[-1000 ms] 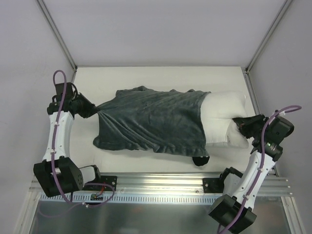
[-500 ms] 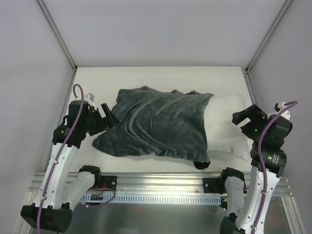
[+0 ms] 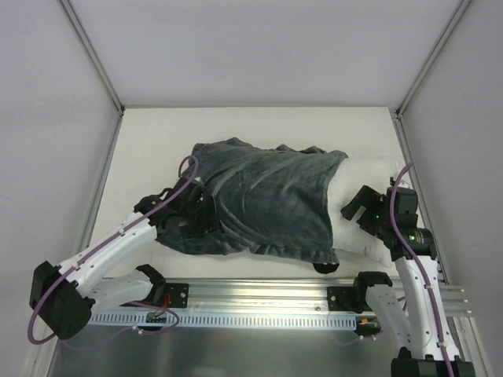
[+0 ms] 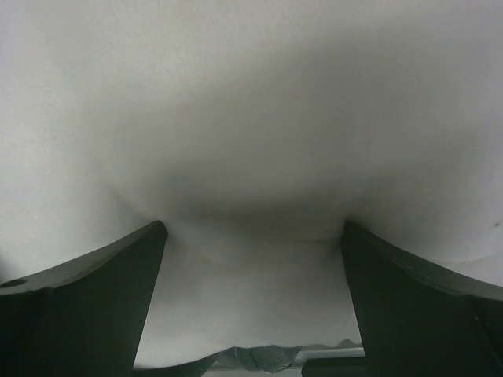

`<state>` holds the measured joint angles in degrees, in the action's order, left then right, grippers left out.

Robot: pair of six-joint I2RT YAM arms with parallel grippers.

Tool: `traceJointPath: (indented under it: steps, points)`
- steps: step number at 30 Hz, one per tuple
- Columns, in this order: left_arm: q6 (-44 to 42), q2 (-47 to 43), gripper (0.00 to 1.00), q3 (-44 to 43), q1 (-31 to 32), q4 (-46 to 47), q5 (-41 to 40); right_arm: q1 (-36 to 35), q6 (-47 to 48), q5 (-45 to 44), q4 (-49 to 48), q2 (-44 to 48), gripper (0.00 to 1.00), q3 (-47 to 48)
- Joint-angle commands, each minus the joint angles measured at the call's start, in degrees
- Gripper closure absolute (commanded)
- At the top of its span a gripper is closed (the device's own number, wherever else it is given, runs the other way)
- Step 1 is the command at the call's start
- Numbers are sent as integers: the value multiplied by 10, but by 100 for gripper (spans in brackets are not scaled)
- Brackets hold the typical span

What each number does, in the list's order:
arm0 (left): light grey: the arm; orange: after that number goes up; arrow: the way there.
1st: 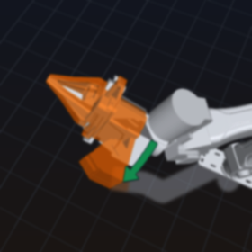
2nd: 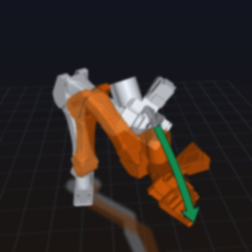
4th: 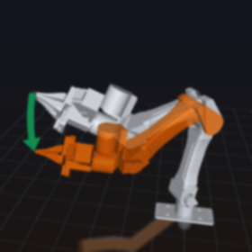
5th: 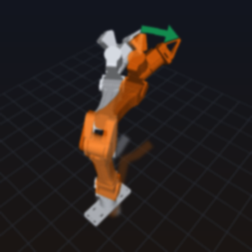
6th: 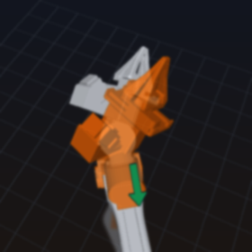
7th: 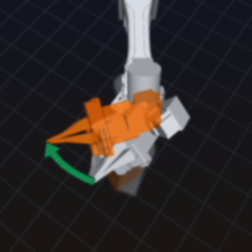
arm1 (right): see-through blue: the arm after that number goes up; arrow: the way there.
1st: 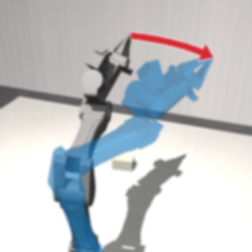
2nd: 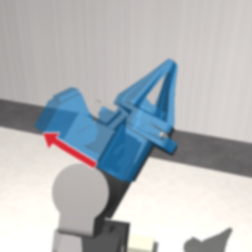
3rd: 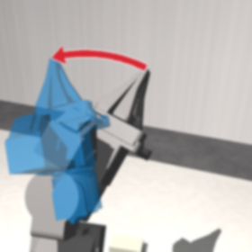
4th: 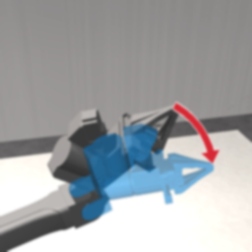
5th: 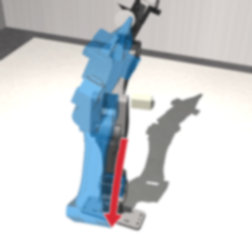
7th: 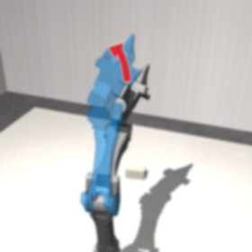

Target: Remove the pillowcase from the pillow

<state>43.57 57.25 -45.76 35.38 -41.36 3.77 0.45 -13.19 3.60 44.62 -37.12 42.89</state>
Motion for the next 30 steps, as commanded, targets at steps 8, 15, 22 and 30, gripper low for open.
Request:
traceJointPath:
  steps: [8,15,22,30]
  points:
    - [26,60,100,-1,1,69,-49,-63,-63,-34,-103,-45,79,-40]
    - [-39,-49,100,-15,-187,30,-13,-25,-33,-106,-53,-42,99,104]
    - [-90,-83,100,-87,-372,-32,11,163,-32,28,-27,-33,99,199]
    - [-80,-89,100,-55,-555,-32,101,285,-25,149,-36,-26,99,110]
